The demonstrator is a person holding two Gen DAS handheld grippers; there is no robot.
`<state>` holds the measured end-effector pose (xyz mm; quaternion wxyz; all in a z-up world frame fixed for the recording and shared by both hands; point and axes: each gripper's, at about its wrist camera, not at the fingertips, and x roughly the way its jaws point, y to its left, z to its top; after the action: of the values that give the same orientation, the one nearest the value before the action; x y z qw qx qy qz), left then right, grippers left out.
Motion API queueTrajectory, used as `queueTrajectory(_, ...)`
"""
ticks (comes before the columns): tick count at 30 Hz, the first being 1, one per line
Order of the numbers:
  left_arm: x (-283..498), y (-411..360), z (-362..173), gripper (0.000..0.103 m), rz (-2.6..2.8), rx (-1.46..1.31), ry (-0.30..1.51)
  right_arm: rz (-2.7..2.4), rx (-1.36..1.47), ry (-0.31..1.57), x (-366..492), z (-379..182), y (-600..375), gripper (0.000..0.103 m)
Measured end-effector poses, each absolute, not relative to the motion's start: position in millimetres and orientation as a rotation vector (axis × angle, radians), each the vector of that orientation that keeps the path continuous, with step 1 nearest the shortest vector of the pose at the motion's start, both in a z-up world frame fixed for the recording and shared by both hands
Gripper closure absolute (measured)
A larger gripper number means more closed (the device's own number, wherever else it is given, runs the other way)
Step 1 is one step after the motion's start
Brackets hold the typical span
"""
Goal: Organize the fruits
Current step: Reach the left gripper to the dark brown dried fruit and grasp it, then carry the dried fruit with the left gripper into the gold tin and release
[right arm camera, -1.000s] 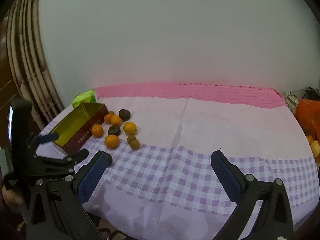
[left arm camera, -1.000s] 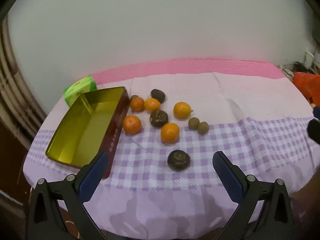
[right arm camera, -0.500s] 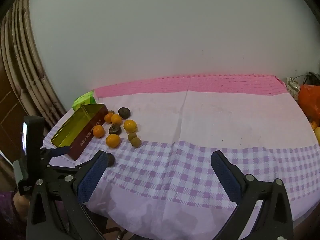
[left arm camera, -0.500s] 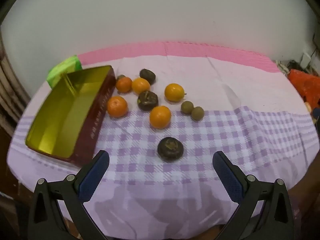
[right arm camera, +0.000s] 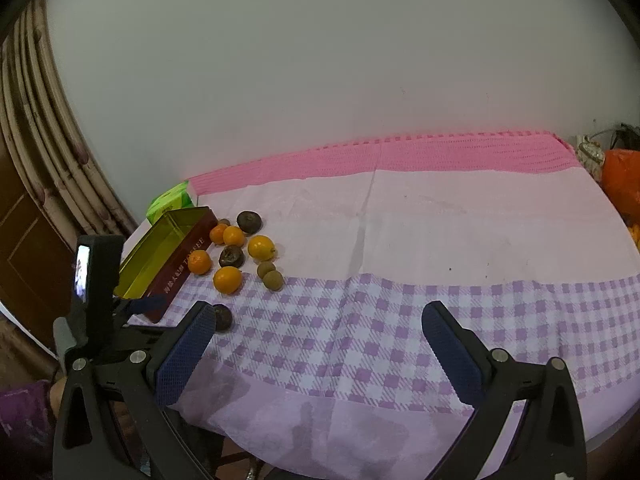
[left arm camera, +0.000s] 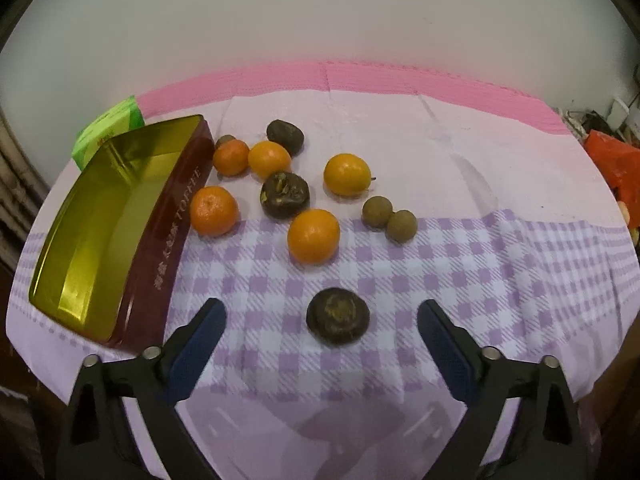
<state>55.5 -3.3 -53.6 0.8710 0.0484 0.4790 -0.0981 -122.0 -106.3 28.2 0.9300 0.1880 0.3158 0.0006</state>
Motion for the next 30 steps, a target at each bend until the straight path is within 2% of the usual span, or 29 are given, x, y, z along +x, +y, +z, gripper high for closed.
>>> queueTrajectory(5, 66.1, -7.7, -60.5, 0.010, -0.216, 0.129, 1.015, 0.006, 0.400, 0.648, -121.9, 27.2, -109.0, 0.000)
queueTrajectory(7, 65.9, -10.0, -62.5, 0.017, -0.225, 0.143, 1.011, 0.007, 0.402, 0.649, -122.2, 26.7, -109.0, 0.000)
queueTrajectory(9, 70.3, -9.0, -68.9, 0.035, -0.238, 0.134, 1.037, 0.007, 0.403, 0.652, -122.9, 25.7, -108.4, 0.000)
queueTrajectory(11, 73.1, -7.4, -76.8, 0.042, -0.239, 0.113, 1.073, 0.009, 0.404, 0.656, -122.8, 24.8, -108.9, 0.000)
queueTrajectory(17, 77.6, 2.3, -89.4, 0.045, -0.244, 0.095, 1.090, 0.013, 0.402, 0.662, -121.0, 24.5, -109.0, 0.000)
queueTrajectory(18, 75.8, 2.3, -89.3, 0.057, -0.253, 0.098, 1.083, 0.014, 0.404, 0.665, -121.2, 24.2, -109.2, 0.000)
queueTrajectory(19, 73.4, 1.8, -88.2, 0.063, -0.261, 0.107, 1.071, 0.015, 0.404, 0.669, -120.7, 23.7, -109.6, 0.000)
queueTrajectory(24, 65.4, 4.6, -83.0, 0.064, -0.232, 0.105, 1.067, 0.010, 0.398, 0.677, -118.3, 22.9, -111.9, 0.000)
queueTrajectory(30, 44.1, 1.9, -52.2, 0.063, -0.189, 0.136, 0.994, -0.003, 0.400, 0.701, -113.5, 16.4, -114.3, 0.000)
